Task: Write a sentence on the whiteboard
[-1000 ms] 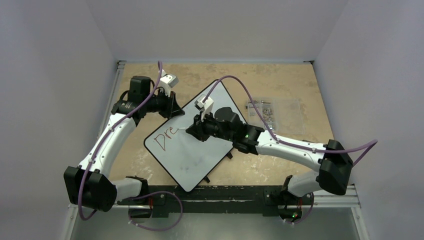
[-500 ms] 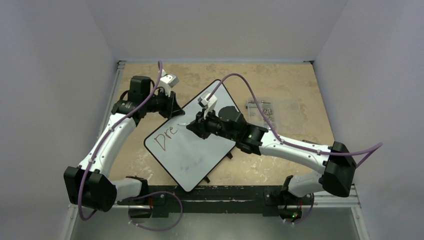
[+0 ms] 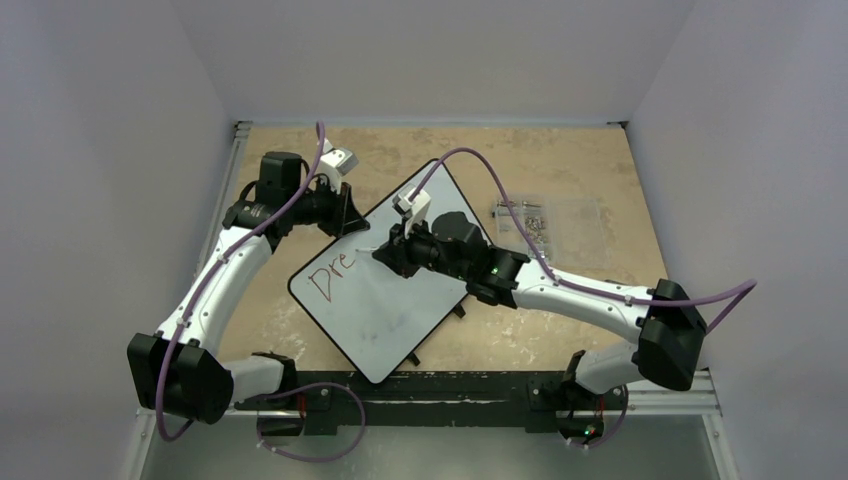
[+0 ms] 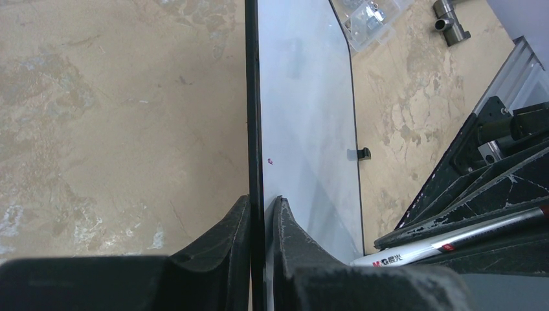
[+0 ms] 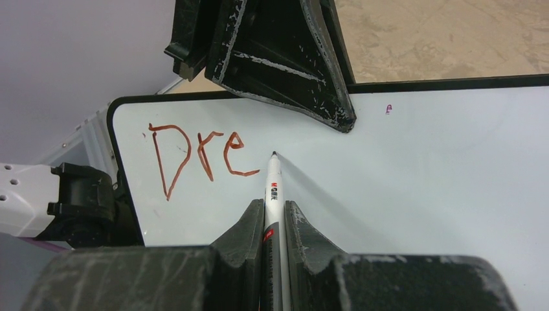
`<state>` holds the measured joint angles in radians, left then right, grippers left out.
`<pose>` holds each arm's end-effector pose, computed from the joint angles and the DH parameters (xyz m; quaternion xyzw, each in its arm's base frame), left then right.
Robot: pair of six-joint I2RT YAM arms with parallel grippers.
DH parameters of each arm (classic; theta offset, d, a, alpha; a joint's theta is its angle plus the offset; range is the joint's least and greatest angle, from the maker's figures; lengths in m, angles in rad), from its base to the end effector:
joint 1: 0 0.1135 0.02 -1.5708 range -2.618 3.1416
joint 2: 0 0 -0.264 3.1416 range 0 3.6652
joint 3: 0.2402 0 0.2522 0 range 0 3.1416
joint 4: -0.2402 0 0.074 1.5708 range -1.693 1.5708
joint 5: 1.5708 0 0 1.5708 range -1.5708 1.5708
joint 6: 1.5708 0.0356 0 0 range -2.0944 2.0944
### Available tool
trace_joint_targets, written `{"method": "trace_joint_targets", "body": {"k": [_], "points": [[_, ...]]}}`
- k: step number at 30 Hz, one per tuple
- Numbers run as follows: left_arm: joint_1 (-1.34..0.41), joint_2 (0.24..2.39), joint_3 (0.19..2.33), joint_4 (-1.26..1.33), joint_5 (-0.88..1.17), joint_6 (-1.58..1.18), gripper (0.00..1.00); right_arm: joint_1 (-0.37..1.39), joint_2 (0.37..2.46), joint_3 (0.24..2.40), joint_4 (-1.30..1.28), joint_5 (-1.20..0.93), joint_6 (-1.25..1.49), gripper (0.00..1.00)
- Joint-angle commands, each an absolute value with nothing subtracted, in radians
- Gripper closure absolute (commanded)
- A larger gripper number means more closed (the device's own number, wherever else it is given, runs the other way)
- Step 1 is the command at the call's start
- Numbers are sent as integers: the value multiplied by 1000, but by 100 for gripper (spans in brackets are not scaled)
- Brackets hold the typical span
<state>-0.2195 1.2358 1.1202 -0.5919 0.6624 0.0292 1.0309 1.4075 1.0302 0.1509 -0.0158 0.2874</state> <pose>0.2500 -0.0782 0.3278 0.2415 0.8354 -0.3316 0.3658 0.1711 0.2865 0.3149 -0.2888 0.7272 0.3862 0.4885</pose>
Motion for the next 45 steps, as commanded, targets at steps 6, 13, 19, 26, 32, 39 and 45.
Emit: {"method": "trace_joint_targets", "body": {"k": [6,13,19,26,32,39,45], "points": [[-249,1219,1140,-588,671,91,100,1010,1410,1076,213,2,285,100],[-250,1217,1140,-591,671,91,100,1008,1436,1093,215,-31,292,100],[-250,1217,1140,-590,674,92,100,1008,1460,1110,216,-58,296,100],[-250,1217,1140,-591,674,91,100,1008,1466,1106,208,-88,274,100],[-250,1216,1140,-591,673,91,100,1008,1459,1072,200,-111,276,100],[-250,1218,1140,-590,672,91,100,1008,1430,1019,186,-112,278,100],[-250,1217,1141,-590,671,91,100,1008,1408,986,175,-110,284,100]]}}
